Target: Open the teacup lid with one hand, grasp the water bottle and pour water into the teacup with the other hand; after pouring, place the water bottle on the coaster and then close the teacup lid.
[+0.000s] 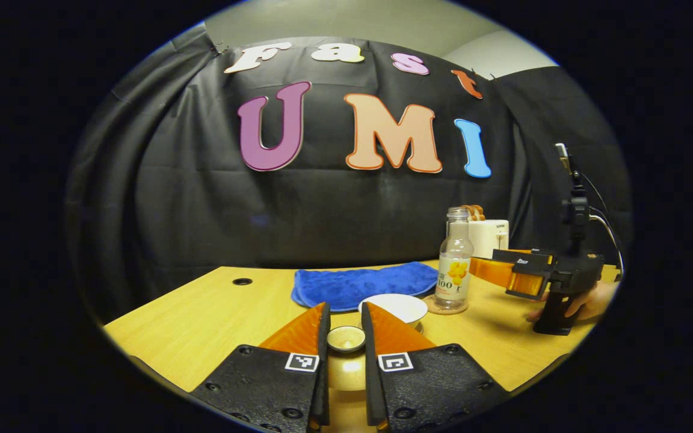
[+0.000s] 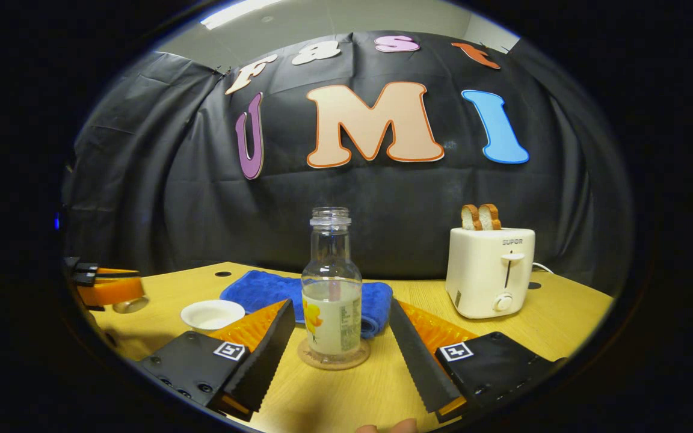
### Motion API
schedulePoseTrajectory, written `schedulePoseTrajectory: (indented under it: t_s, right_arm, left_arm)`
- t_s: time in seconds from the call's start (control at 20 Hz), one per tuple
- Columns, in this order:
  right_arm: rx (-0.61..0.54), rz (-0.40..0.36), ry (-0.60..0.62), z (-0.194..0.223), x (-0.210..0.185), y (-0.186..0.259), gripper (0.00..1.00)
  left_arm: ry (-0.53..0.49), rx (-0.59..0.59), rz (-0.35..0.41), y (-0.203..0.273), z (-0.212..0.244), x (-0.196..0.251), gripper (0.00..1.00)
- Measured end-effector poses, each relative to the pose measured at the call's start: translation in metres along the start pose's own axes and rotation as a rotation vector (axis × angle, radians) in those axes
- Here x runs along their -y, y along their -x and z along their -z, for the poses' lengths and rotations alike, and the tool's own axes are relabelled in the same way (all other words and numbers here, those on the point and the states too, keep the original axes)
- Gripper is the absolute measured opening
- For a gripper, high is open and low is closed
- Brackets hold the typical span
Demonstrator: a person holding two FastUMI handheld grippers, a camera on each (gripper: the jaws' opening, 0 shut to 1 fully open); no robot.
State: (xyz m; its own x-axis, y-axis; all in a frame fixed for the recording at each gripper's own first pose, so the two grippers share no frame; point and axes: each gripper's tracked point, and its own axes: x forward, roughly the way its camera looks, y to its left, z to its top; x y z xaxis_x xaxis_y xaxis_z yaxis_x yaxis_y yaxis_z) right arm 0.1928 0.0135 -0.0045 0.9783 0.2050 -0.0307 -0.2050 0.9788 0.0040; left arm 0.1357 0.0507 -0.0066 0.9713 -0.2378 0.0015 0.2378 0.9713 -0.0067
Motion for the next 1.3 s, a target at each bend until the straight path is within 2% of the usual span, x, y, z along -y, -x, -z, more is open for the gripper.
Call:
schedulePoseTrajectory:
  t_s: [0.1, 0.3, 0.45, 0.6, 0.7, 0.85, 0.9, 1.05, 1.1, 1.3]
  right_arm:
    - [0.003, 0.007, 0.001, -0.001, 0.013, 0.018, 1.00]
    - [0.004, 0.019, 0.002, -0.004, 0.036, 0.054, 0.96]
    - [0.007, 0.028, 0.003, -0.005, 0.051, 0.078, 0.98]
    - [0.009, 0.039, 0.003, -0.006, 0.061, 0.097, 0.99]
    - [0.009, 0.037, 0.003, -0.007, 0.064, 0.103, 0.96]
    - [0.010, 0.033, 0.003, -0.006, 0.065, 0.108, 0.96]
    - [0.009, 0.032, 0.003, -0.006, 0.066, 0.109, 0.99]
    - [0.010, 0.035, 0.003, -0.007, 0.067, 0.113, 0.96]
    - [0.009, 0.035, 0.003, -0.007, 0.068, 0.114, 0.99]
    - [0.010, 0.037, 0.003, -0.007, 0.069, 0.116, 0.99]
  left_arm:
    - [0.000, 0.000, 0.021, -0.018, 0.001, 0.006, 0.21]
    - [0.000, -0.007, 0.038, -0.051, 0.003, 0.018, 0.21]
    - [-0.018, -0.028, 0.065, -0.071, 0.006, 0.028, 0.19]
    - [-0.053, -0.077, 0.090, -0.084, 0.015, 0.036, 0.21]
    - [-0.078, -0.099, 0.098, -0.089, 0.017, 0.040, 0.21]
    - [-0.106, -0.136, 0.105, -0.092, 0.023, 0.043, 0.21]
    - [-0.111, -0.146, 0.101, -0.092, 0.024, 0.043, 0.21]
    - [-0.119, -0.155, 0.089, -0.093, 0.025, 0.041, 0.21]
    - [-0.121, -0.157, 0.087, -0.093, 0.026, 0.041, 0.22]
    - [-0.121, -0.166, 0.092, -0.092, 0.028, 0.043, 0.30]
